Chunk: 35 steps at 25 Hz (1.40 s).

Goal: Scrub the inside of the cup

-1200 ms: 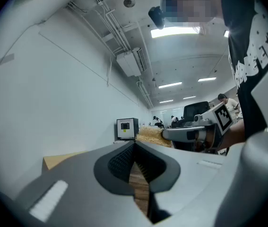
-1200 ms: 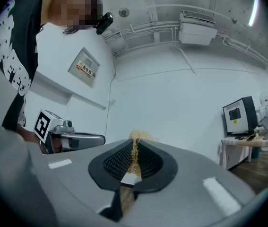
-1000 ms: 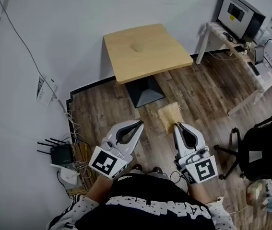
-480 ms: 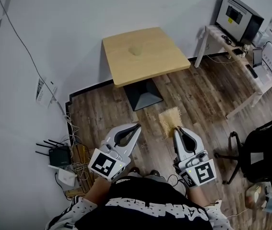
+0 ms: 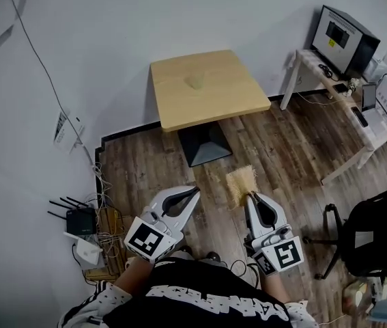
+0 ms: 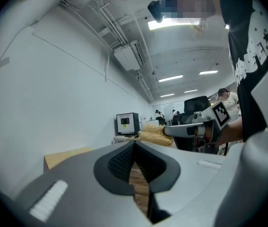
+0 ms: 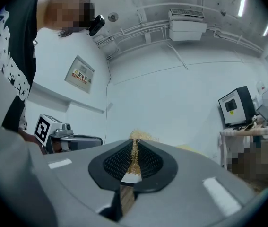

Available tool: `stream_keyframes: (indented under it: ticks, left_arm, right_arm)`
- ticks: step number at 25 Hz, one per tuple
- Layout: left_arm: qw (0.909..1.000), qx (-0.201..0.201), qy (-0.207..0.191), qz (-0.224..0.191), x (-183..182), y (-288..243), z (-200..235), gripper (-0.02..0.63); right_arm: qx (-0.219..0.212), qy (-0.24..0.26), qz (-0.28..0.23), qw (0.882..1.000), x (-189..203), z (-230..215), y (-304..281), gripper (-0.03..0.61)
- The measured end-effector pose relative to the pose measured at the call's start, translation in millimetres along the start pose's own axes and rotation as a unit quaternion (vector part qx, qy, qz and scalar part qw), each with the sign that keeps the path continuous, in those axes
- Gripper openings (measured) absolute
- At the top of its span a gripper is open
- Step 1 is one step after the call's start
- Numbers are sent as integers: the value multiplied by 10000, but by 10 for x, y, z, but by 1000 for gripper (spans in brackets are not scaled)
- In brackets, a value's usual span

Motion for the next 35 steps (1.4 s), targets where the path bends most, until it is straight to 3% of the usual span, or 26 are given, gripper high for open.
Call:
stream_keyframes:
  ticks: [6,23,30,35]
  left_arm:
    - [9999,-147,-38,-75,-3,-24,-21,2]
    - [9966,-769,-39,285,76,77,-3,2]
    - [9973,-690,132,208,145,-97,209,2]
    - [9985,-502,176,-100,221,-389,507,2]
  right_arm:
    - [-139,-79,65,9999,40,-74,43,31]
    - [-636,-126,527,9965,281,-173,-109,31]
    - [-573,-83,630,9963,327,-281,-342,31]
    - [-322,85,624,9975,307,-482,-622,31]
Point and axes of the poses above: the fingertips, and each gripper's own axes: y backward along the fingers, z to its left, x out of its underside, the point moved 1 cm from there along y, backward along the fingers, and after that the axes turned 8 degrees about -y, right-handed, at the moved point
